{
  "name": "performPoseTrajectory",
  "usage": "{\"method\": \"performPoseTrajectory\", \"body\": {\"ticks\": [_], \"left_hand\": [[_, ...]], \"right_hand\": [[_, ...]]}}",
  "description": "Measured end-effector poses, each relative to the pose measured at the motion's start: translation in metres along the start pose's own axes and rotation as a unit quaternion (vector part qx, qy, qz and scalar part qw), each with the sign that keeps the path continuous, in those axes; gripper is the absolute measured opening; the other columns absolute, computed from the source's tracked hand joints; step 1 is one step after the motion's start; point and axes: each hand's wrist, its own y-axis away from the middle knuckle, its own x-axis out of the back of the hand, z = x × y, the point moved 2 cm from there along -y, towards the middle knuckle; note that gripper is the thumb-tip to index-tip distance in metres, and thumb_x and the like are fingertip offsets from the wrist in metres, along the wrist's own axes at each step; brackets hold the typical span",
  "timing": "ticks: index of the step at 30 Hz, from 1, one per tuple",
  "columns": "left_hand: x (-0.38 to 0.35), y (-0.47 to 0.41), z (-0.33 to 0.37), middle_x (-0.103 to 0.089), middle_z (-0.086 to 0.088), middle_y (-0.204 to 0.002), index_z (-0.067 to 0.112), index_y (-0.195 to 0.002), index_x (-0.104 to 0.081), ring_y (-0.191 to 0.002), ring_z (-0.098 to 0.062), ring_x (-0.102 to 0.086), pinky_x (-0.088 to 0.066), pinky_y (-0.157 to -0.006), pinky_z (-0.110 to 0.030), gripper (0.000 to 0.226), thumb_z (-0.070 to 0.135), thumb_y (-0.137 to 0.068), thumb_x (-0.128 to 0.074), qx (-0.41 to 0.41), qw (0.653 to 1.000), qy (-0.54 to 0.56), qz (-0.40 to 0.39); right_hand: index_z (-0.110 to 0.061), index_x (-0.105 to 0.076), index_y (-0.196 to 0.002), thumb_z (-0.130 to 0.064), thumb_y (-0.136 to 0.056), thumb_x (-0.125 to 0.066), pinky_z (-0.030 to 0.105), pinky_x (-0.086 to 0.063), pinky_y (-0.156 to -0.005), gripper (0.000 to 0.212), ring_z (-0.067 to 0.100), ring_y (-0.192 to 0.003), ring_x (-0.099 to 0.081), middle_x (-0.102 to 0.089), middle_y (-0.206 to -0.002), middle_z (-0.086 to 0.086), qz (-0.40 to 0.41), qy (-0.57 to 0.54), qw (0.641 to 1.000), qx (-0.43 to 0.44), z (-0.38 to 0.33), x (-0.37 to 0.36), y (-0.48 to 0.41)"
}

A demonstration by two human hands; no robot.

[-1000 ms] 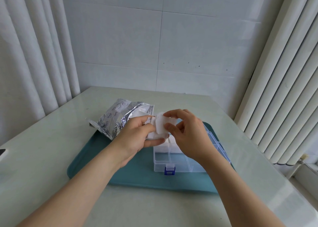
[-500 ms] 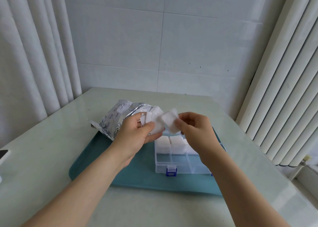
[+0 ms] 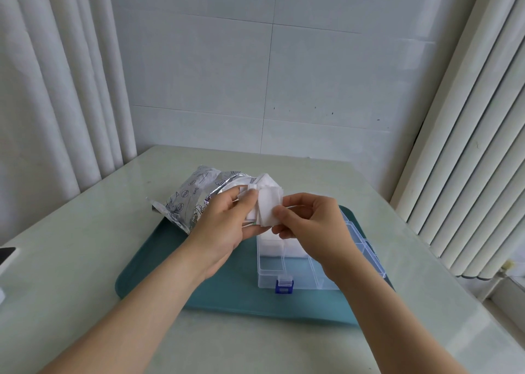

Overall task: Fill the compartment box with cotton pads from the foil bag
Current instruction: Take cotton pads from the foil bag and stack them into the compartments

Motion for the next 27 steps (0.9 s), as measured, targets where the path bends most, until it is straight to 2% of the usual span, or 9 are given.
{"method": "performPoseTrajectory", "body": {"ticks": [2, 4, 7, 9, 14, 19, 21, 24, 27], "left_hand": [[0.000, 0.000, 0.000, -0.077, -0.017, -0.119, 0.003, -0.128, -0.067, -0.111, -0.033, -0.075, -0.061, -0.097, -0.046, 0.026, 0.017, -0.109, -0.056, -0.015, 1.000, -0.019, -0.008], [0.000, 0.000, -0.001, -0.078, -0.016, -0.116, 0.005, -0.128, -0.067, -0.109, -0.031, -0.076, -0.062, -0.097, -0.044, 0.023, 0.012, -0.108, -0.059, -0.026, 0.999, -0.033, -0.007], [0.000, 0.000, -0.002, -0.078, -0.016, -0.114, 0.003, -0.127, -0.068, -0.109, -0.031, -0.076, -0.062, -0.095, -0.042, 0.023, 0.010, -0.107, -0.058, -0.029, 0.999, -0.023, -0.006], [-0.001, 0.000, -0.001, -0.078, -0.017, -0.117, 0.001, -0.127, -0.068, -0.111, -0.032, -0.076, -0.062, -0.096, -0.042, 0.025, 0.011, -0.108, -0.056, -0.024, 1.000, -0.009, -0.012], [-0.003, 0.001, 0.000, -0.075, -0.021, -0.122, 0.000, -0.130, -0.068, -0.113, -0.037, -0.074, -0.062, -0.097, -0.044, 0.028, 0.011, -0.109, -0.053, -0.007, 0.999, 0.028, -0.033], [-0.003, 0.002, 0.001, -0.076, -0.022, -0.118, 0.000, -0.126, -0.070, -0.106, -0.035, -0.076, -0.063, -0.090, -0.038, 0.026, 0.011, -0.105, -0.060, -0.005, 0.999, 0.043, -0.030], [-0.003, 0.001, 0.001, -0.076, -0.021, -0.118, 0.000, -0.125, -0.071, -0.107, -0.035, -0.076, -0.063, -0.089, -0.037, 0.026, 0.013, -0.104, -0.061, -0.002, 0.998, 0.050, -0.023], [-0.002, 0.001, 0.000, -0.077, -0.019, -0.120, 0.000, -0.126, -0.070, -0.112, -0.034, -0.075, -0.063, -0.091, -0.037, 0.029, 0.017, -0.105, -0.060, 0.000, 0.999, 0.043, -0.024], [-0.001, 0.000, -0.002, -0.076, -0.020, -0.120, -0.001, -0.127, -0.070, -0.112, -0.034, -0.075, -0.063, -0.091, -0.036, 0.031, 0.019, -0.108, -0.057, 0.009, 0.999, 0.039, -0.025]], "right_hand": [[-0.010, -0.073, -0.101, -0.010, -0.097, -0.072, 0.050, -0.065, -0.081, 0.003, 0.035, -0.075, -0.076, -0.078, -0.075, 0.010, 0.010, 0.018, 1.000, 0.014, 0.001, 0.000, 0.000], [-0.018, -0.073, -0.104, -0.015, -0.097, -0.071, 0.047, -0.064, -0.079, 0.008, 0.028, -0.072, -0.076, -0.078, -0.075, 0.004, 0.027, 0.071, 0.996, 0.044, 0.003, -0.002, -0.001], [-0.028, -0.077, -0.117, -0.026, -0.099, -0.069, 0.018, -0.055, -0.075, 0.020, 0.003, -0.072, -0.072, -0.078, -0.089, -0.011, 0.076, 0.206, 0.969, 0.110, 0.005, -0.007, -0.001], [-0.026, -0.076, -0.122, -0.026, -0.102, -0.065, 0.009, -0.049, -0.070, 0.023, -0.001, -0.073, -0.069, -0.077, -0.096, -0.013, 0.081, 0.225, 0.963, 0.126, 0.004, -0.011, 0.000], [-0.019, -0.077, -0.118, -0.019, -0.103, -0.061, 0.011, -0.051, -0.066, 0.022, 0.001, -0.079, -0.071, -0.077, -0.091, -0.014, 0.085, 0.197, 0.969, 0.126, 0.002, -0.012, 0.001], [-0.021, -0.078, -0.111, -0.018, -0.103, -0.059, 0.009, -0.043, -0.058, 0.021, -0.003, -0.070, -0.065, -0.075, -0.083, -0.015, 0.090, 0.189, 0.969, 0.128, -0.001, -0.014, 0.002], [-0.023, -0.078, -0.114, -0.021, -0.103, -0.060, 0.011, -0.049, -0.062, 0.021, -0.004, -0.076, -0.069, -0.078, -0.091, -0.016, 0.093, 0.183, 0.970, 0.129, -0.002, -0.015, 0.002], [-0.023, -0.079, -0.116, -0.024, -0.102, -0.063, 0.022, -0.059, -0.075, 0.021, -0.002, -0.082, -0.072, -0.079, -0.100, -0.017, 0.099, 0.174, 0.971, 0.131, -0.005, -0.015, 0.005], [-0.024, -0.081, -0.109, -0.022, -0.101, -0.063, 0.025, -0.060, -0.073, 0.019, 0.000, -0.080, -0.073, -0.079, -0.094, -0.020, 0.095, 0.165, 0.973, 0.129, -0.007, -0.016, 0.007]]}}
